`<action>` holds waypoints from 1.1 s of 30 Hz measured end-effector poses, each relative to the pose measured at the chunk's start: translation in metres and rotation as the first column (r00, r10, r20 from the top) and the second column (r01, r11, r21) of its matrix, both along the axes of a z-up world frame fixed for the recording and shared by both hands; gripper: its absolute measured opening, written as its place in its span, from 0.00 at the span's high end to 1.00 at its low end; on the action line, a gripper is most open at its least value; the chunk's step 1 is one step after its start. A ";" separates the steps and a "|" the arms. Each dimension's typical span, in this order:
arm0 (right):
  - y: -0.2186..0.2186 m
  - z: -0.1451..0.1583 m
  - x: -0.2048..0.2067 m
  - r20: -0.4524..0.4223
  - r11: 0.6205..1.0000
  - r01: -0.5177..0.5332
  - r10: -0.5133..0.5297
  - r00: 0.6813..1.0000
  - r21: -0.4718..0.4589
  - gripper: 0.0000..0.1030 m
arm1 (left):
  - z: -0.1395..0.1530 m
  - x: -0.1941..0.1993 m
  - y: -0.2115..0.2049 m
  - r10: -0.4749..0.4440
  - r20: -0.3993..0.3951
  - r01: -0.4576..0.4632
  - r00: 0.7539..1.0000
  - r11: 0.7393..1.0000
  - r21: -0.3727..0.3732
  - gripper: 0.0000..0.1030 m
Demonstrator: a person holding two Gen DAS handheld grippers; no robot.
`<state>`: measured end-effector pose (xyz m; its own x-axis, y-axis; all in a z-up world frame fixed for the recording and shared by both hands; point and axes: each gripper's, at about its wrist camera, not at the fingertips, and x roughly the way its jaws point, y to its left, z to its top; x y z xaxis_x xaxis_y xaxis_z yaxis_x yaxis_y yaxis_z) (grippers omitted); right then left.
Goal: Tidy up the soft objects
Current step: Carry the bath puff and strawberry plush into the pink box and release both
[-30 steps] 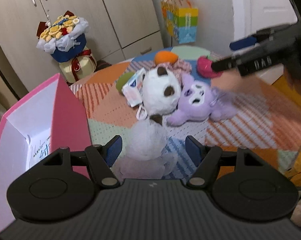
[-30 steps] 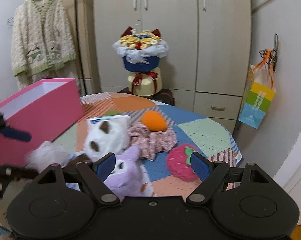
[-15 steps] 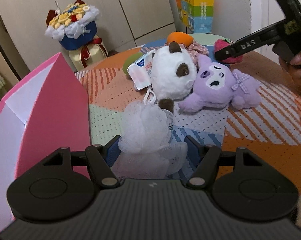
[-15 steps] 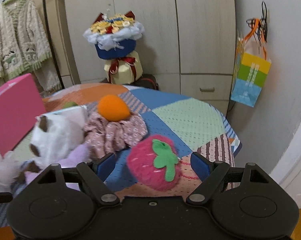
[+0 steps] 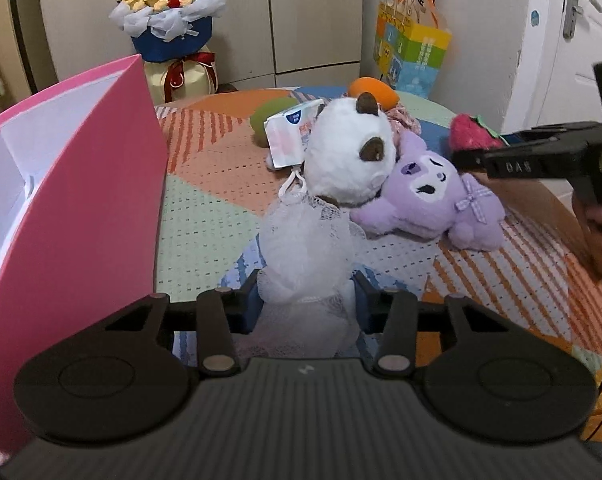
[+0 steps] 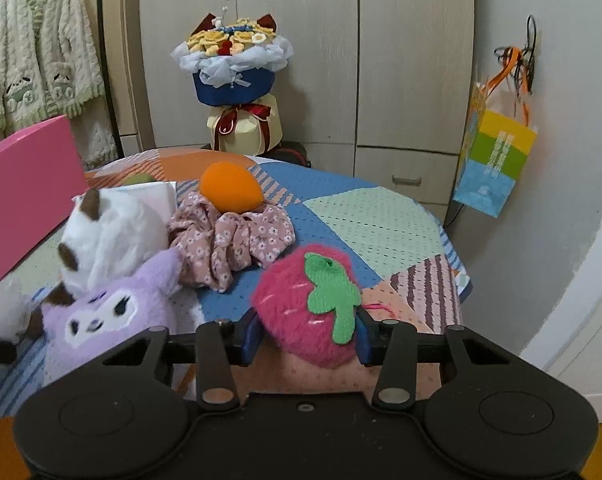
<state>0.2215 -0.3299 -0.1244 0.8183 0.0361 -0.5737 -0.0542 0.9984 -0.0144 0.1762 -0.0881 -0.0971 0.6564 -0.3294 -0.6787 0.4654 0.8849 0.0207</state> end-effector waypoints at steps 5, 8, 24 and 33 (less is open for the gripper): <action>0.010 0.004 -0.024 0.000 1.000 0.003 -0.003 1.000 -0.012 0.52 | 0.002 -0.011 0.001 0.002 -0.009 -0.002 1.000 1.000 -0.008 0.57; 0.014 0.005 -0.038 -0.014 1.000 0.021 -0.021 1.000 -0.014 0.51 | 0.005 -0.016 0.005 0.006 -0.026 -0.006 1.000 1.000 -0.016 0.57; 0.047 0.019 -0.106 -0.118 0.999 -0.007 0.013 0.993 0.051 0.51 | 0.024 -0.056 0.024 -0.022 -0.021 0.021 1.000 0.999 -0.039 0.57; 0.075 0.030 -0.124 -0.178 0.973 -0.109 0.146 0.973 0.202 0.51 | 0.031 -0.068 0.050 -0.037 -0.130 0.022 0.991 0.992 -0.120 0.57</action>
